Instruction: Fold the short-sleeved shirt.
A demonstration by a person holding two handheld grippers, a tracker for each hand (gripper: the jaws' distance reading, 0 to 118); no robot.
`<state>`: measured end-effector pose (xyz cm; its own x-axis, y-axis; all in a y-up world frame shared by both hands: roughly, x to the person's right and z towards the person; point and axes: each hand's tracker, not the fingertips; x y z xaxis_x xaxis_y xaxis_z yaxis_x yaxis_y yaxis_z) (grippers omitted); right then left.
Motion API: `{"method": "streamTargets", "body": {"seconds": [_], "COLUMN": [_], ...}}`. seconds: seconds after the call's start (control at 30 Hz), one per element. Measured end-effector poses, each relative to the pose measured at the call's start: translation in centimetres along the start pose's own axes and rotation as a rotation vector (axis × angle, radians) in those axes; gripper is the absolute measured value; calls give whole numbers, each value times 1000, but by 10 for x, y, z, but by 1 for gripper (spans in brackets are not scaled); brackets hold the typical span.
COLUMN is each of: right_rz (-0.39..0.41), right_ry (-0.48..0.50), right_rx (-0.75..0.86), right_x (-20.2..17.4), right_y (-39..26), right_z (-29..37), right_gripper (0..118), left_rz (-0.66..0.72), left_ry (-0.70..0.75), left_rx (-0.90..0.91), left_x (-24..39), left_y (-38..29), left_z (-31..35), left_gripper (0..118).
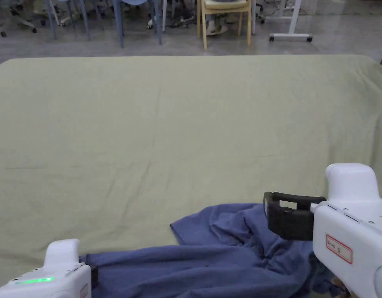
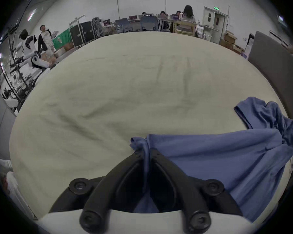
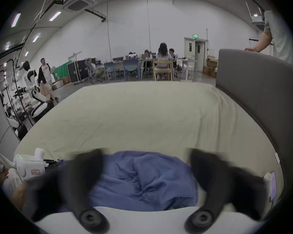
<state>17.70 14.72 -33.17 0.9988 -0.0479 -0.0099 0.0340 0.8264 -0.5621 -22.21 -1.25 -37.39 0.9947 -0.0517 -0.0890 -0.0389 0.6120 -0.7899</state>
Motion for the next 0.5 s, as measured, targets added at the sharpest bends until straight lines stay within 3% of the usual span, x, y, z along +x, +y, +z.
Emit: {"method": "streamTargets", "body": {"seconds": [0.3,0.5], "right_rz": [-19,-50], "right_ry": [-84,-90], "right_rx": [-197,-351], "right_x": [71,95], "right_y": [4,-12], "right_z": [-76,-141], "right_gripper": [118,118], "left_rz": [-21,-29], "left_ry": [12,17], "left_rx": [-7,2], "left_x": [5,10], "left_y": [1,-1], "left_z": [5,8], "left_gripper": [3,3]}}
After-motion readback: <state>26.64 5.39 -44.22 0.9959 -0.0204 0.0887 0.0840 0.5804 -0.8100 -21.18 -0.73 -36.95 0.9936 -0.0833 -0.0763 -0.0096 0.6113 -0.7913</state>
